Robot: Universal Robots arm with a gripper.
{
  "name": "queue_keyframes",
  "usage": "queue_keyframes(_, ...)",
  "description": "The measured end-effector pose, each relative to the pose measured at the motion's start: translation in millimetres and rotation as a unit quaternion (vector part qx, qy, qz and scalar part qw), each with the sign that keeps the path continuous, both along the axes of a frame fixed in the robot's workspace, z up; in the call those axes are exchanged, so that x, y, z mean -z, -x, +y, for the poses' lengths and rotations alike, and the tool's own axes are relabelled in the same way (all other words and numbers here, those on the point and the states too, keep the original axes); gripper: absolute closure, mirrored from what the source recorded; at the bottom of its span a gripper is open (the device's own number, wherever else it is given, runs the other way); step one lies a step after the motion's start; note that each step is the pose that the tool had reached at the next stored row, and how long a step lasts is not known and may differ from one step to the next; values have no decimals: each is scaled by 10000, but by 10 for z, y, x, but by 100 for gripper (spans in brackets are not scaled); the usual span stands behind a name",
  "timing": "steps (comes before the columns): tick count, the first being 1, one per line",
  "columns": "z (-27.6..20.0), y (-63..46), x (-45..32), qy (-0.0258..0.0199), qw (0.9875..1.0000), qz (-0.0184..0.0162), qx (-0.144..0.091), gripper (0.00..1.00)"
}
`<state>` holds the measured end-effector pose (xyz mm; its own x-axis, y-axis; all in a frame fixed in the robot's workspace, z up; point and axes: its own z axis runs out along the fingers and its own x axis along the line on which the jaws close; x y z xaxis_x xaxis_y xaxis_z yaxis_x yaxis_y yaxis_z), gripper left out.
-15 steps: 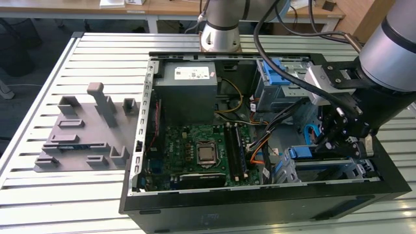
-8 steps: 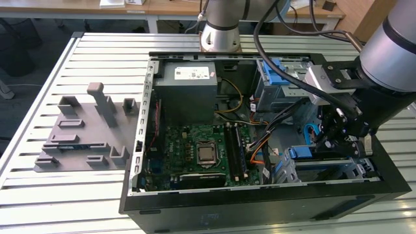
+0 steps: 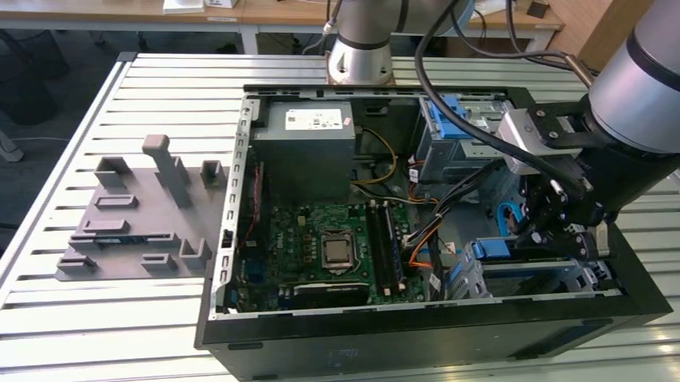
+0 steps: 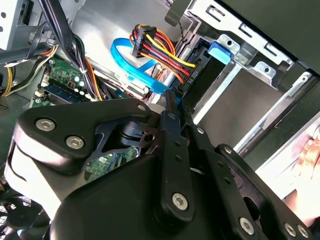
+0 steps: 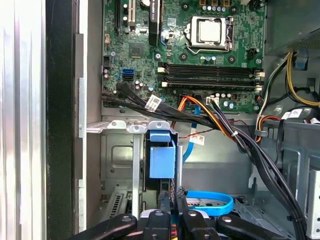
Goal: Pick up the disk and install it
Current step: 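Insert the second disk wire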
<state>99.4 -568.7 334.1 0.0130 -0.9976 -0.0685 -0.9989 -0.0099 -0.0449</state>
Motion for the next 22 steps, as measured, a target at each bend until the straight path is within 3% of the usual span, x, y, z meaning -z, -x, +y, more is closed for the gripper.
queue_keyframes(11, -6, -1, 27, 1, 10000, 0, 0, 84)
queue_keyframes(17, -6, -3, -33, 0, 10000, 0, 0, 84)
queue_keyframes(22, -36, -6, -22, -11, 10000, 0, 1, 84)
